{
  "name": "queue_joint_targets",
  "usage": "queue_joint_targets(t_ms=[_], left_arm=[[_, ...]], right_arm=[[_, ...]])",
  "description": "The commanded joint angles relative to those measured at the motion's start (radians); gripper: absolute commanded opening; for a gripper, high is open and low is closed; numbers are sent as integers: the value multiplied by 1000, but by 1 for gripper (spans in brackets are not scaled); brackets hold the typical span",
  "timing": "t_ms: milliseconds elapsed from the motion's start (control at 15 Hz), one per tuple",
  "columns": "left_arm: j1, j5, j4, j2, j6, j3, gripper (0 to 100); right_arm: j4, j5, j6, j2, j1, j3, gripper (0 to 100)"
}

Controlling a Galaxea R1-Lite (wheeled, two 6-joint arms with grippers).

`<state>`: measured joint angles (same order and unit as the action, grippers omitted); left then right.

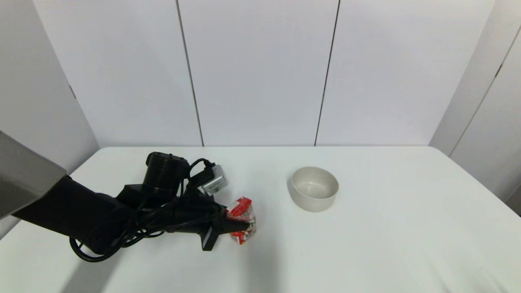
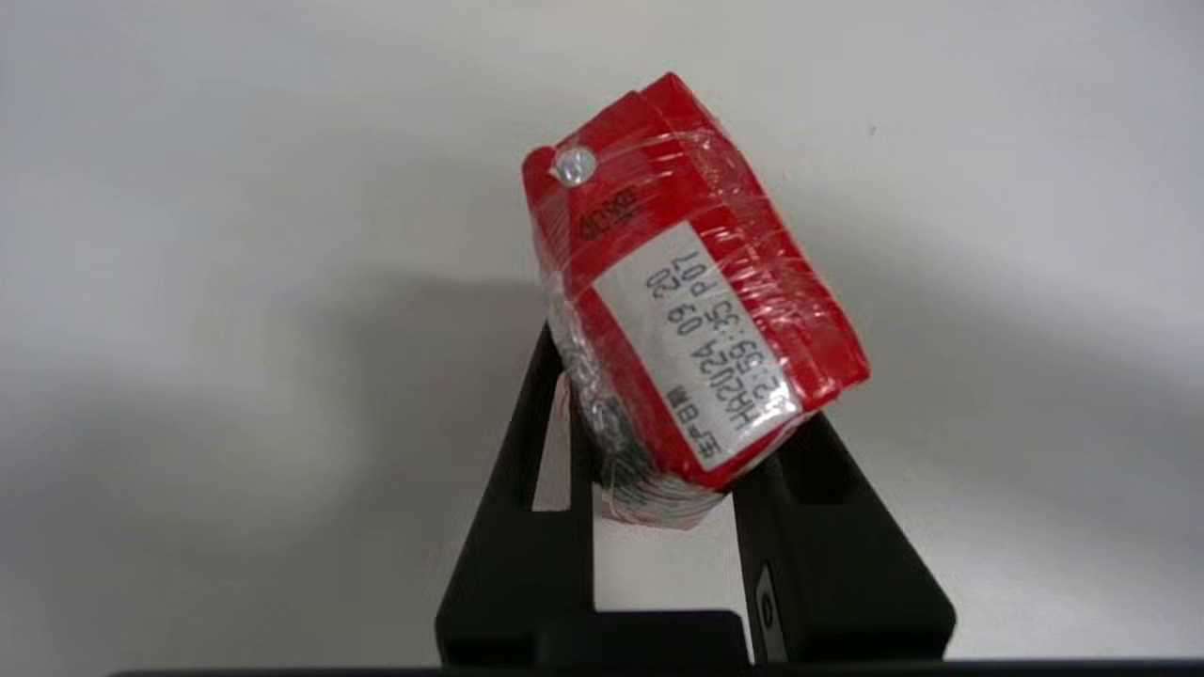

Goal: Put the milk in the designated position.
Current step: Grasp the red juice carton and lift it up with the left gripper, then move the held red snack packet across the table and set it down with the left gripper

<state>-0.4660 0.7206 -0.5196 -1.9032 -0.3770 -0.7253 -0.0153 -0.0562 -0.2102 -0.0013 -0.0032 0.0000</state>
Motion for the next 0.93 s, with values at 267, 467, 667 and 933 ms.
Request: queue_joint_targets(t_ms=[267,467,667,933], left_arm=[[0,-24,50,158,3,29,0],[-5,-49,46,211,1,14,0],[-91,-49,50,216,7,-37,0],[-243,-50,82,168,12,-106,0]], right_arm=[[0,-1,-1,1,0,0,100],[0,-1,-1,1,-1,0,100],[0,-1,-1,1,-1,0,100],[0,-1,0,1,0,0,100]])
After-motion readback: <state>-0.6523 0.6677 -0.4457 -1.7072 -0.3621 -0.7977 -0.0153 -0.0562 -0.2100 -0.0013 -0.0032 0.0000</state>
